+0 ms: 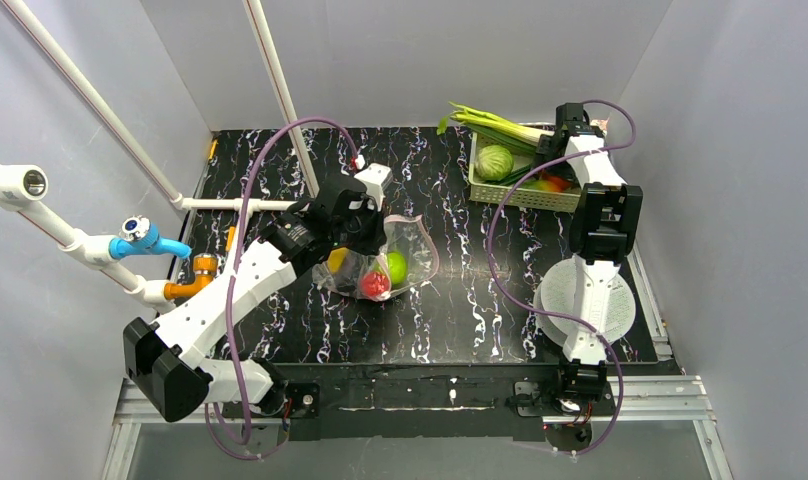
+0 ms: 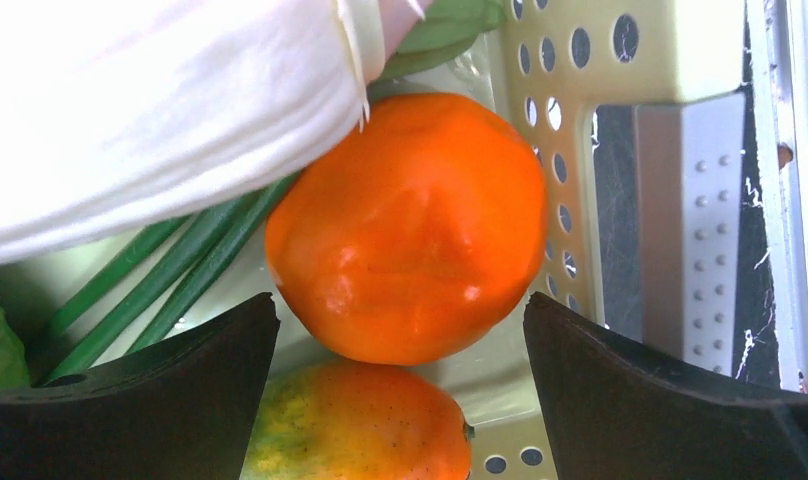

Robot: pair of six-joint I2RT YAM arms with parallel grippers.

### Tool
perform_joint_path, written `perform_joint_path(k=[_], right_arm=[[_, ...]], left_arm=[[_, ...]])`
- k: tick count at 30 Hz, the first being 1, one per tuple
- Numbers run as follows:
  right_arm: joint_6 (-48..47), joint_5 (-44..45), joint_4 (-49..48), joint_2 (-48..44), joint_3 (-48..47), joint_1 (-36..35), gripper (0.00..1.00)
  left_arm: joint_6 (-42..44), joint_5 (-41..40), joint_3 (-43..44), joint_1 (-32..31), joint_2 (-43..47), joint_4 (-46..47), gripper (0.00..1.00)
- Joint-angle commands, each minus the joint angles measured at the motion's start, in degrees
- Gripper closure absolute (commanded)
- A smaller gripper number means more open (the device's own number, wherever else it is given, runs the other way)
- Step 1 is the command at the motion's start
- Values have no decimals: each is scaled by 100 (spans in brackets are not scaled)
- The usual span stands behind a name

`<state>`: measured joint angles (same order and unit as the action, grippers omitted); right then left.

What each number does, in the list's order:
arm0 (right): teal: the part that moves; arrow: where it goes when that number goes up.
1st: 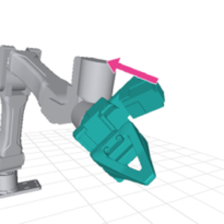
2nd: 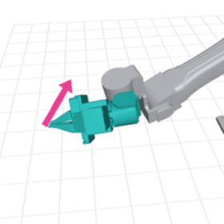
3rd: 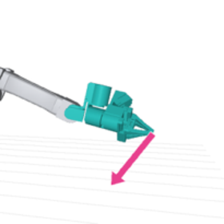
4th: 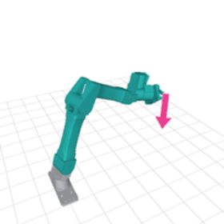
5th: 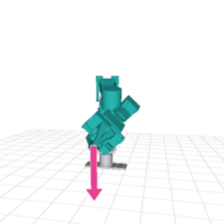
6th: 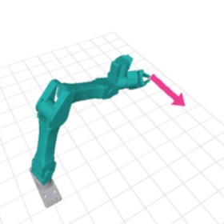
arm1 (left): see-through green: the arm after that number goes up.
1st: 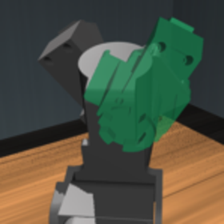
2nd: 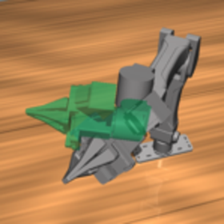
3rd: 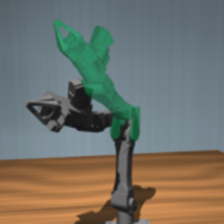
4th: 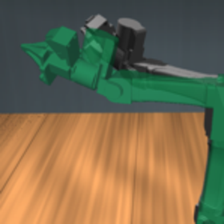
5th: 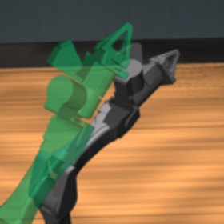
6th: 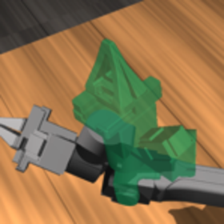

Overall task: Place the food in the zip-top bag and seal the zipper
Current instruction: Pick up the fake fruit from the bin.

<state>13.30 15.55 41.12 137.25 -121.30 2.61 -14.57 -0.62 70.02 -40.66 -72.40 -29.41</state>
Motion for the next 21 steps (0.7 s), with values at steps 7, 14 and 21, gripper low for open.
perform_joint_path(k=[7,14,21], right_arm=[[-74,360,-659,-64,-217,18,17],[-130,357,-861,15,-246,20,34],[-34,183,-759,-138,-157,6,70]], left_arm=[[-11,16,-64,19,-1,-8,100],[-20,62,-59,26,-20,-4,100],[-20,62,-51,24,-53,-12,100]])
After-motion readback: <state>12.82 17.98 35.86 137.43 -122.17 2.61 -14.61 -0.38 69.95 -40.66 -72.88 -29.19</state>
